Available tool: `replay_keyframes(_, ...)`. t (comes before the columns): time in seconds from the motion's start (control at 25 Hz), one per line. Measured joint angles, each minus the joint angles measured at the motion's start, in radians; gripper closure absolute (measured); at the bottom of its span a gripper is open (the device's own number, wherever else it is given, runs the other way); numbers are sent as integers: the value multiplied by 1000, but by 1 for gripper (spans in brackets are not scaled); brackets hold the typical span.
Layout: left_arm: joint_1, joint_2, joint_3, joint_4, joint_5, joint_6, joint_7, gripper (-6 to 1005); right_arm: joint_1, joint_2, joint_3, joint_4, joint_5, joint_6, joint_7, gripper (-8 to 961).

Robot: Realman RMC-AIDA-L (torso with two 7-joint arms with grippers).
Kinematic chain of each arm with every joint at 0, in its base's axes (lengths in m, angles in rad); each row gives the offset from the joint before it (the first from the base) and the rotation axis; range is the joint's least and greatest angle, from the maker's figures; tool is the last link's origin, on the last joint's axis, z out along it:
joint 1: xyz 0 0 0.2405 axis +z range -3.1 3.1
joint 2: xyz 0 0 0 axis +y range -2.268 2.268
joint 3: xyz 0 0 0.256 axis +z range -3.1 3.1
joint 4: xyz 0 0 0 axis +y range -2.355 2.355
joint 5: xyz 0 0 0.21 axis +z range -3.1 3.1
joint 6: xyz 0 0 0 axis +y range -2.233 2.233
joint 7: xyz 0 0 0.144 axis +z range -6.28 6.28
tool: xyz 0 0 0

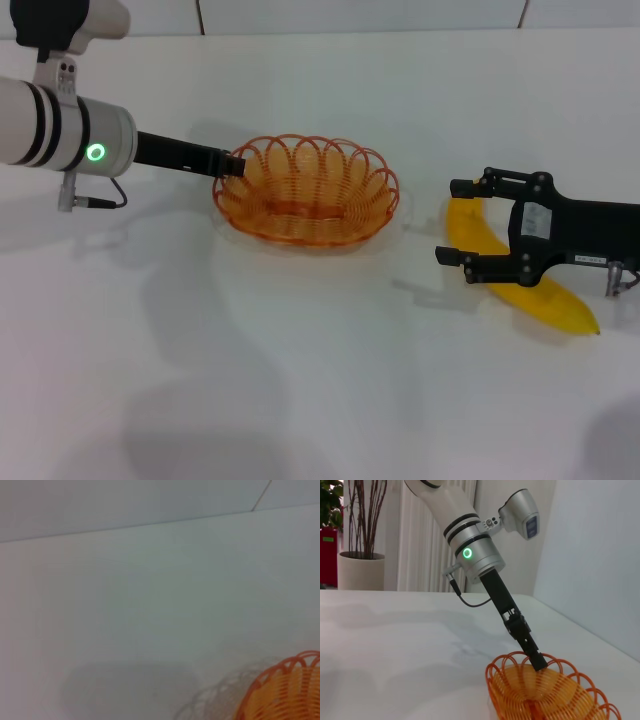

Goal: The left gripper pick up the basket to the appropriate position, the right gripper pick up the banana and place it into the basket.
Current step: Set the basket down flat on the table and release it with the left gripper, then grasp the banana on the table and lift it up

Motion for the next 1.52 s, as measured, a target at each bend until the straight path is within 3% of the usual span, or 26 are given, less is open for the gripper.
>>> replay_keyframes(0.4, 0, 0, 0, 0, 10, 0, -1, 919, 0, 0, 0, 0, 1, 0, 0, 151)
replay_keyframes(0.76, 0, -1, 1, 0, 9, 11, 11, 813, 0, 0, 0, 0, 1, 0, 0, 151)
replay_keyframes(1.0, 8, -4, 2, 22, -23, 16, 70, 527, -13, -3, 4, 0, 2, -1, 0, 151)
replay_keyframes(1.16, 82, -11, 5, 105, -132, 90, 157, 336, -21, -5, 16, 0, 6, -2, 0, 151)
replay_keyframes(1.36, 260, -8, 42, 226, -344, 242, 288, 258, -28, -6, 18, 0, 32, -13, 0, 151)
replay_keyframes(1.52, 395, -2, 46, 241, -501, 322, 485, 196, -38, -8, 19, 0, 38, -28, -2, 151)
